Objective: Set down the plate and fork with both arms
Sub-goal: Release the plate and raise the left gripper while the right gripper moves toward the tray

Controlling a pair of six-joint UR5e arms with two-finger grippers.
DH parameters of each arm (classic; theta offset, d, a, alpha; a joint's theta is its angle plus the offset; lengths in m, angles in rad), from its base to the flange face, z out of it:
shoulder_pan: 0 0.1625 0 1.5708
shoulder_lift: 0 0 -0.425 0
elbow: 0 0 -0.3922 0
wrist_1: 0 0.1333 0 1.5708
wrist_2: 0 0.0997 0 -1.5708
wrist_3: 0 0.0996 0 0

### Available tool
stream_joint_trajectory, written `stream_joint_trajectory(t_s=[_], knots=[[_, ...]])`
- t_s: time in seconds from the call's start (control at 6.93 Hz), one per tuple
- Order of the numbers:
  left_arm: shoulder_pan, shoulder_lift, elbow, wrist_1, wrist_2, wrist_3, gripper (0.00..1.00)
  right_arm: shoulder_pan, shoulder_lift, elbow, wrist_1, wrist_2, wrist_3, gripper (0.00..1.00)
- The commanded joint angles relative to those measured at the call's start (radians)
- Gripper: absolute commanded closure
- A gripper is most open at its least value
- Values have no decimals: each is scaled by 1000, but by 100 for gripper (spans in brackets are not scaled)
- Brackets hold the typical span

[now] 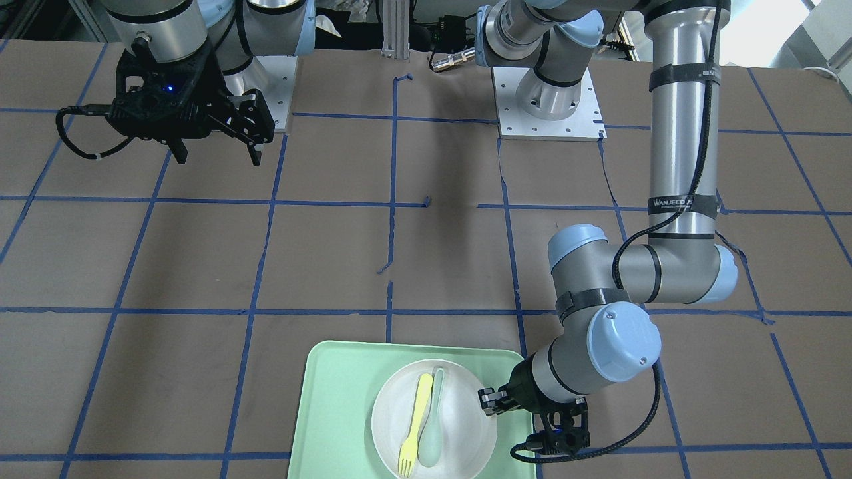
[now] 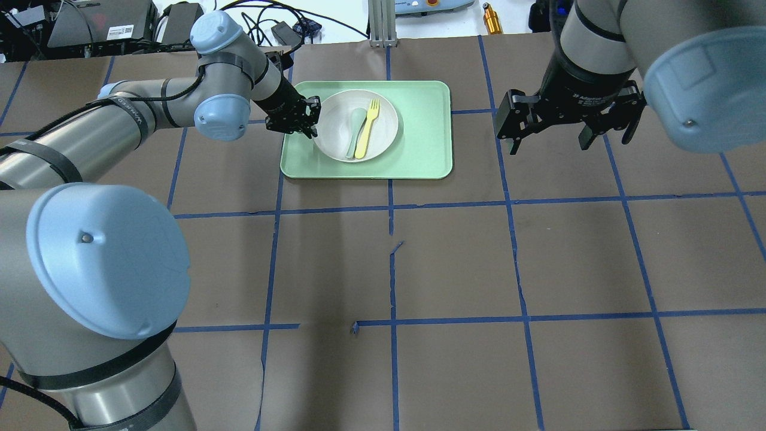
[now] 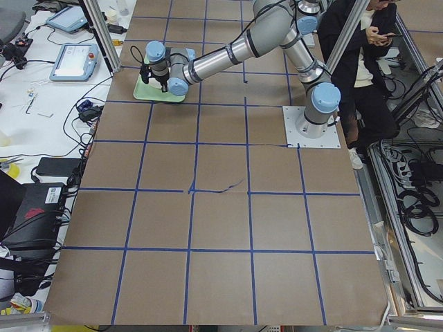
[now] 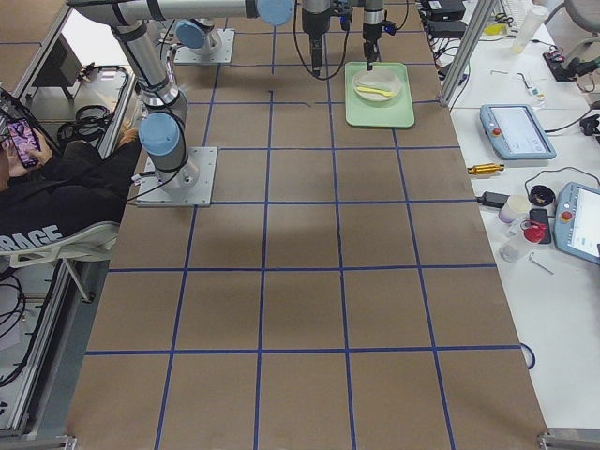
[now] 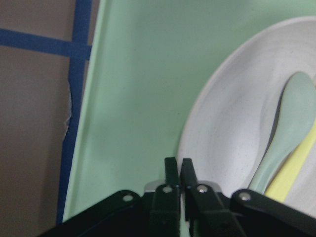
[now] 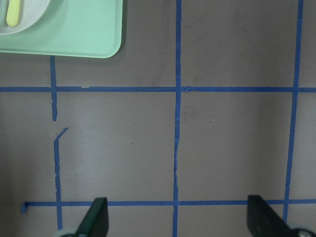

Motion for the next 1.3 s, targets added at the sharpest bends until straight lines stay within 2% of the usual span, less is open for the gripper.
stream_joint_trajectory(t_s=[0.0, 0.14, 0.29, 0.58, 0.72, 1.15], knots=[[6, 85, -13, -88, 26, 40, 0, 0, 0, 0, 0, -2, 0, 0], [1, 172, -23, -199, 130, 40, 0, -1, 0, 0, 0, -2, -2, 0], [0, 287, -66, -279, 155, 38, 0, -1, 0, 0, 0, -2, -2, 0], [-15, 532, -99, -535, 227, 37, 0, 0, 0, 0, 0, -3, -3, 0], [-47, 619, -115, -568, 255, 35, 0, 0, 0, 0, 0, -3, -2, 0], [-130, 777, -293, -556, 302, -18, 0, 0, 2, -2, -2, -2, 0, 0]])
